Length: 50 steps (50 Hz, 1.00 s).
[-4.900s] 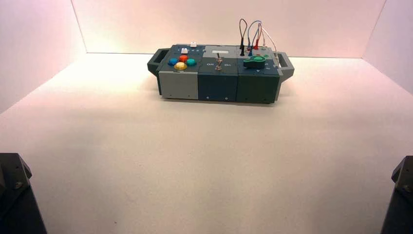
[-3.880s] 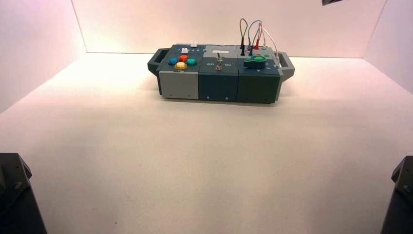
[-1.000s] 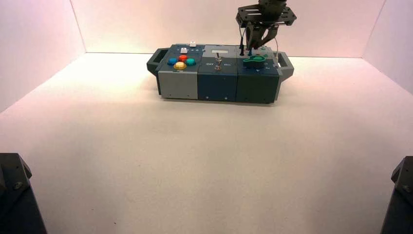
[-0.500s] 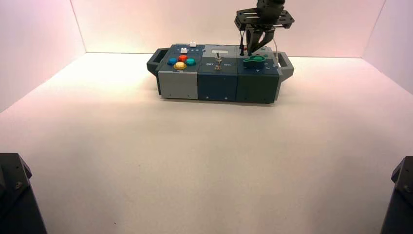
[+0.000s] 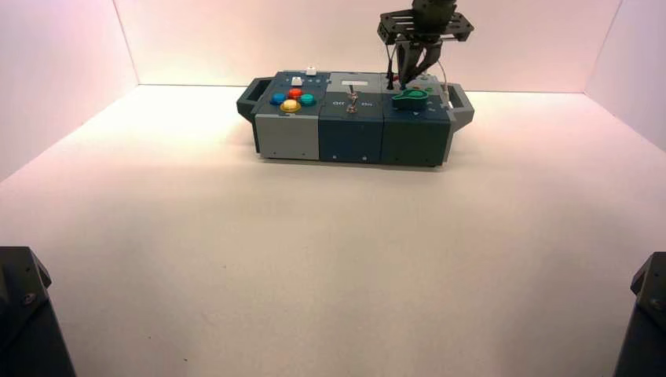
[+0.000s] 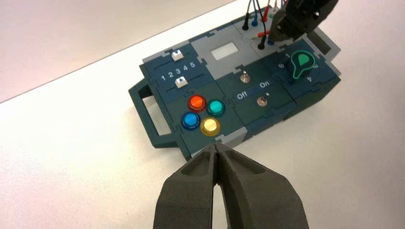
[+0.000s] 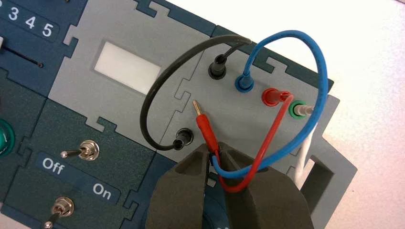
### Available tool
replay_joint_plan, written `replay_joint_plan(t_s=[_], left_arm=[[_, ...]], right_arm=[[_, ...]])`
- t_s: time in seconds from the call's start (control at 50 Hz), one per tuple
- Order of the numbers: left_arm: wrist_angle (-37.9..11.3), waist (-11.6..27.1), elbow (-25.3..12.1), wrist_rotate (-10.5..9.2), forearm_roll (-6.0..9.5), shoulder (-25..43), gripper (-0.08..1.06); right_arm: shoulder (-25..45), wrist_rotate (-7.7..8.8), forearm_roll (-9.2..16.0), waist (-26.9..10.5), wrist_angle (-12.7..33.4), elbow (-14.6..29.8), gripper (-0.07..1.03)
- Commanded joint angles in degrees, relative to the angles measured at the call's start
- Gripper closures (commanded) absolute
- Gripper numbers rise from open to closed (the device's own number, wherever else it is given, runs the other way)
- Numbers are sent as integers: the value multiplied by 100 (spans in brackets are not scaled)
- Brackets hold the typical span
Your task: Pull the blue wire.
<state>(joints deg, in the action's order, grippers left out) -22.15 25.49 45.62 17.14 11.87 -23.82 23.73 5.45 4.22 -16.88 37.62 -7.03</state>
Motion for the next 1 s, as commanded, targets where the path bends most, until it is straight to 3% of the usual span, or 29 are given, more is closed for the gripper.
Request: replay_joint_plan(t_s=[0.02,1.0], left_arm=[[9,26,-176,26,0,-88,101],[0,26,-158,18,0,-123,101]], right_arm=[[-264,18,0,-26,26,202,98],[-826,18,53,-185,870,-79,97]])
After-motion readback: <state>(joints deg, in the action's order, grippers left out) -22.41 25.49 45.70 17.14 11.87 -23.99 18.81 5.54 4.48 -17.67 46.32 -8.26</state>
